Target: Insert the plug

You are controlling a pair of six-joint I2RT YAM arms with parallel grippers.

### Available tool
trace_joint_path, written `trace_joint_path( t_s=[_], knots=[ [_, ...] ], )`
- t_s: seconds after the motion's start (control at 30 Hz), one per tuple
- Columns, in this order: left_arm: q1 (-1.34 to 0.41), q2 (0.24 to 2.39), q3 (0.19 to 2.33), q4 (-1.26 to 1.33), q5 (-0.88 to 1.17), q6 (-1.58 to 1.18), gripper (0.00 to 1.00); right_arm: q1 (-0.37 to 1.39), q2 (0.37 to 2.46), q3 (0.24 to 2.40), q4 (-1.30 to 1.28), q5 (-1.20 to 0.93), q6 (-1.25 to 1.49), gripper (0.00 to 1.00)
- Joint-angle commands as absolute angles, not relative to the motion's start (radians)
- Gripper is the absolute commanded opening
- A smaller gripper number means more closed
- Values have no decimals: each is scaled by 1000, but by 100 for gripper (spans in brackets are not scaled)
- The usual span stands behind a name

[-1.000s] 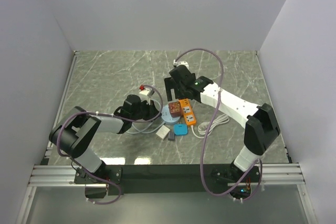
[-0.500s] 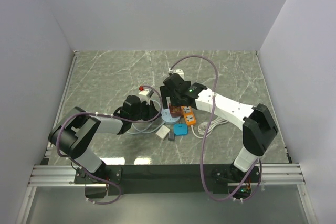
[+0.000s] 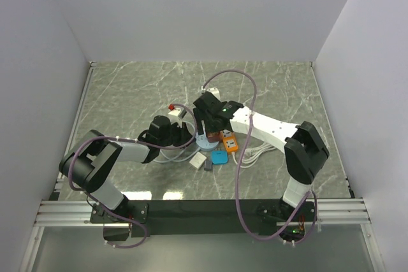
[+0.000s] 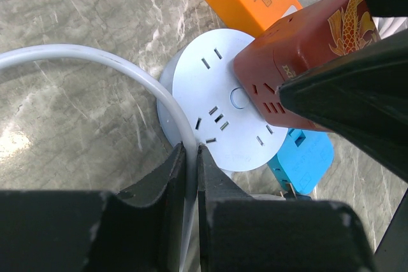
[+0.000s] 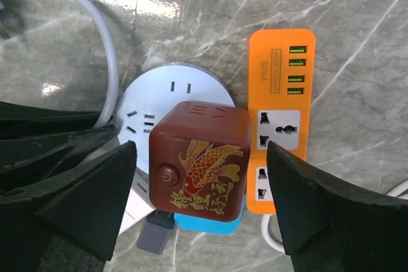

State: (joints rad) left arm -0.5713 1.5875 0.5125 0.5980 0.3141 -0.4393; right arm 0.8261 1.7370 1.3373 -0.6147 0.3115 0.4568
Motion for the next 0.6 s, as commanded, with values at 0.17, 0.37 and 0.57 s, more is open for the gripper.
trace_joint_path(
  t_s=[0.17, 0.37, 0.57],
  knots=[
    [-578, 1585, 509, 623, 305, -440, 0, 834, 1773, 1378, -643, 327, 476, 79],
    [-578, 1582, 509, 621, 302, -439, 0, 834, 1779, 1384, -664, 356, 476, 64],
    [-578, 1585, 508, 620, 298, -439, 1, 825, 1781, 1367, -664, 373, 479, 53]
  ],
)
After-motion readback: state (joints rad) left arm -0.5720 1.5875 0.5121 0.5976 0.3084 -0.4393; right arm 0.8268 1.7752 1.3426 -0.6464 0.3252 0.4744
